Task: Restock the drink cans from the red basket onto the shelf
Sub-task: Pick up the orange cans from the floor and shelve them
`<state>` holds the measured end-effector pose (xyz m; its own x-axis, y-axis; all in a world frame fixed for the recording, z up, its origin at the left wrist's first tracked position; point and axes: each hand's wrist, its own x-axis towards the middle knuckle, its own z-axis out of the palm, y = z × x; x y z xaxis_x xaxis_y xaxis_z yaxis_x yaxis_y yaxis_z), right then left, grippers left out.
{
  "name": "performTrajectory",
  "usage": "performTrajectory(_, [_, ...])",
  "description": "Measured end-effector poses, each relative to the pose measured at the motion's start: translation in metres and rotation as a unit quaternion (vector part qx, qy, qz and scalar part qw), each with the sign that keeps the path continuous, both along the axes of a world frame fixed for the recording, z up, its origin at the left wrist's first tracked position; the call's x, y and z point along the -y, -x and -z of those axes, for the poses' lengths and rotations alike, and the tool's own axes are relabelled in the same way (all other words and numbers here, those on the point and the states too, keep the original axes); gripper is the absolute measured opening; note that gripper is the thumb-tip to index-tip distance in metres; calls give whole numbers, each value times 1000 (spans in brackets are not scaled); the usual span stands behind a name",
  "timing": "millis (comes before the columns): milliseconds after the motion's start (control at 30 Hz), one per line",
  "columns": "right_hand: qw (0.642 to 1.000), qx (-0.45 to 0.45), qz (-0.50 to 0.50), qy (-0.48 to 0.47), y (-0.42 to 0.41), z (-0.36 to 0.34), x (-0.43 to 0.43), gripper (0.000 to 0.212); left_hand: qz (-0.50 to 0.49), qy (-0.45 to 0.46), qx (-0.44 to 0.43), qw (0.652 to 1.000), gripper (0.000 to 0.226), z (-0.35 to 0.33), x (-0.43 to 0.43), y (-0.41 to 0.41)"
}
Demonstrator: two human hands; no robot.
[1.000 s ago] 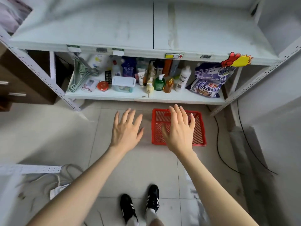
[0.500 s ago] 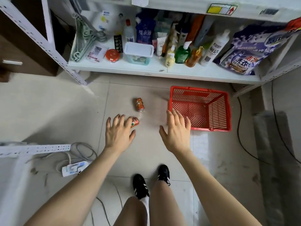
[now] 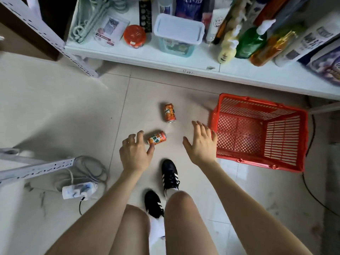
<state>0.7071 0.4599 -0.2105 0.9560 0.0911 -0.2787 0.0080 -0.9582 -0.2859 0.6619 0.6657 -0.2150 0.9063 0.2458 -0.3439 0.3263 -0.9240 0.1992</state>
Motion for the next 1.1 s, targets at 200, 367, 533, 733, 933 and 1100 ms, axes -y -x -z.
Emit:
performTrajectory(200, [1000, -14, -8, -4, -28, 94, -14, 69, -56, 30, -33, 997, 58, 97, 5, -6])
performTrajectory(367, [1000, -25, -11, -9, -36, 182, -22, 70, -119, 68, -75, 988, 62, 182, 8, -3])
performTrajectory(533, [999, -27, 3, -20, -44, 259, -25, 68, -241, 152, -82, 955, 63, 254, 15, -5])
performTrajectory(733, [996, -26, 51, -66, -63, 339, -32, 63, -512, 259, -101, 813, 79, 324, 24, -18])
performTrajectory(933, [984, -33, 111, -134, -95, 396, -45, 68, -683, 463, -110, 554, 69, 378, 30, -26])
performTrajectory(1100, [970, -38, 152, -188, -118, 419, -60, 76, -689, 503, -70, 517, 68, 398, 32, -39])
